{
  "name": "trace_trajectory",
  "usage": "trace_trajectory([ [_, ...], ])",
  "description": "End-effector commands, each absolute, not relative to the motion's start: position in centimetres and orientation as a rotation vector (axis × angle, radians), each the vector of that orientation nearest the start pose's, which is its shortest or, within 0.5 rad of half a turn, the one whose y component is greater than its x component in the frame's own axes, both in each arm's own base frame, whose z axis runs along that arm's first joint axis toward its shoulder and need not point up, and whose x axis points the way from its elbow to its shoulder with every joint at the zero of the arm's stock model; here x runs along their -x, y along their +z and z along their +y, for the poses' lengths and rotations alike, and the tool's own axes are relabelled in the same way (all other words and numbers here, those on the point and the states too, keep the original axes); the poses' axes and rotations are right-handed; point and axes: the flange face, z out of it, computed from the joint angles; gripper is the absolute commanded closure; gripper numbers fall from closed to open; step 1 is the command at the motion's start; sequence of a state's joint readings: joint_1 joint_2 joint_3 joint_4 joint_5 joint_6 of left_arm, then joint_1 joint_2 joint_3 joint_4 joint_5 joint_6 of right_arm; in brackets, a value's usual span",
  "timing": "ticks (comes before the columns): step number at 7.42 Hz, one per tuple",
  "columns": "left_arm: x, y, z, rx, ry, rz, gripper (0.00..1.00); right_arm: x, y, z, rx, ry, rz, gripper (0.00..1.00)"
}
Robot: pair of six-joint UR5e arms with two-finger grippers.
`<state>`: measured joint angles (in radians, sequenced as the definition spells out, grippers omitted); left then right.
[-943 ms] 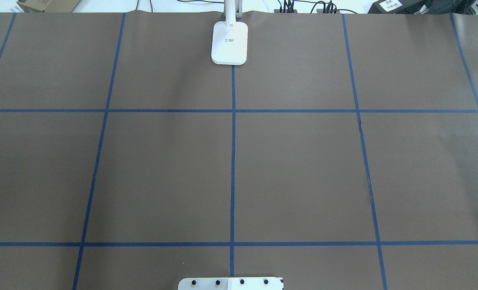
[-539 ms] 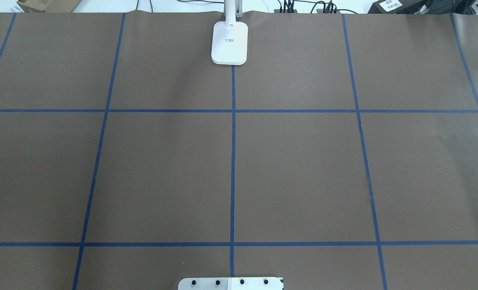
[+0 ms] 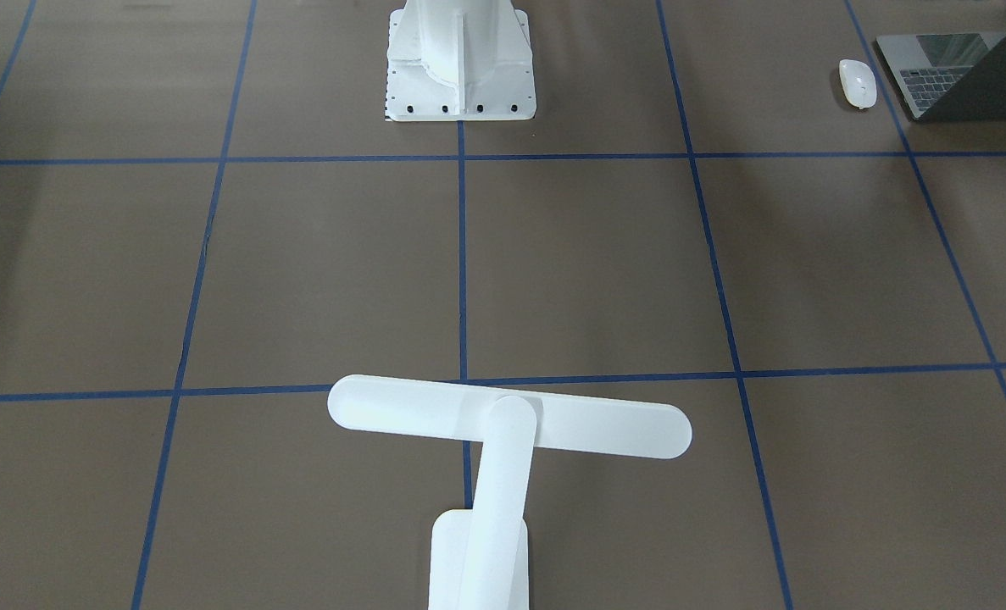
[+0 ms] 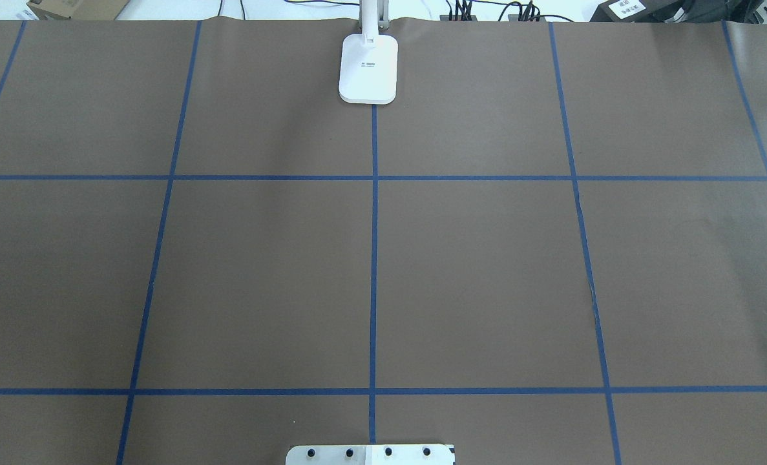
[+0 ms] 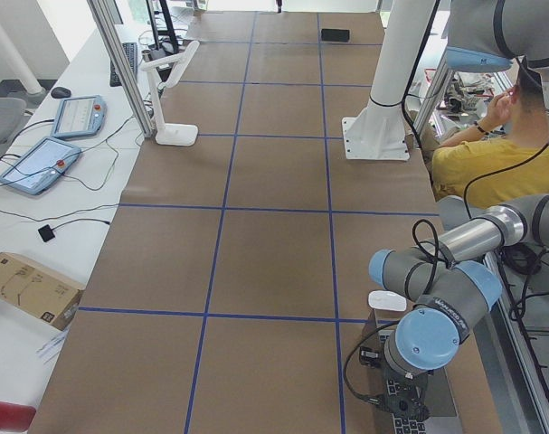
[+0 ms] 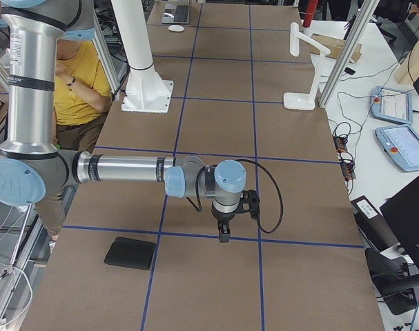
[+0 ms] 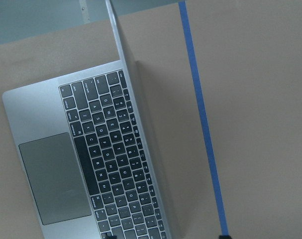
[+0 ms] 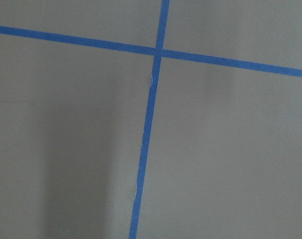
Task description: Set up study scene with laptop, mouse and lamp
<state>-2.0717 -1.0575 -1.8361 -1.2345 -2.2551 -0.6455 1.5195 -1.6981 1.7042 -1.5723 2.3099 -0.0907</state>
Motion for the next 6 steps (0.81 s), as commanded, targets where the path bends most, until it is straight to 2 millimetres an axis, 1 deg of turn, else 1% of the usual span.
trace_trajectory([
  [1,16.2,75.7,-15.3,0.657,-1.305,0.68,0.34,-4.3,65.5,-44.1,-0.019,-0.138,-0.74,0.0],
  [2,16.1,77.0,-15.1,0.639,-1.305,0.682,0.36,-4.3,65.5,-44.1,-0.019,-0.138,-0.741,0.0],
  [3,16.0,78.0,-14.9,0.632,-1.303,0.683,0.45,-4.3,65.5,-44.1,-0.019,-0.138,-0.741,0.0],
  [4,16.0,78.0,-14.9,0.627,-1.301,0.684,0.58,-4.3,65.5,-44.1,-0.019,-0.138,-0.741,0.0],
  [5,16.0,78.1,-14.8,0.624,-1.294,0.686,0.8,-4.2,65.5,-44.1,-0.018,-0.139,-0.743,0.0],
  [6,16.1,78.0,-14.9,0.621,-1.293,0.687,0.99,-4.2,65.5,-44.1,-0.018,-0.139,-0.743,0.0],
])
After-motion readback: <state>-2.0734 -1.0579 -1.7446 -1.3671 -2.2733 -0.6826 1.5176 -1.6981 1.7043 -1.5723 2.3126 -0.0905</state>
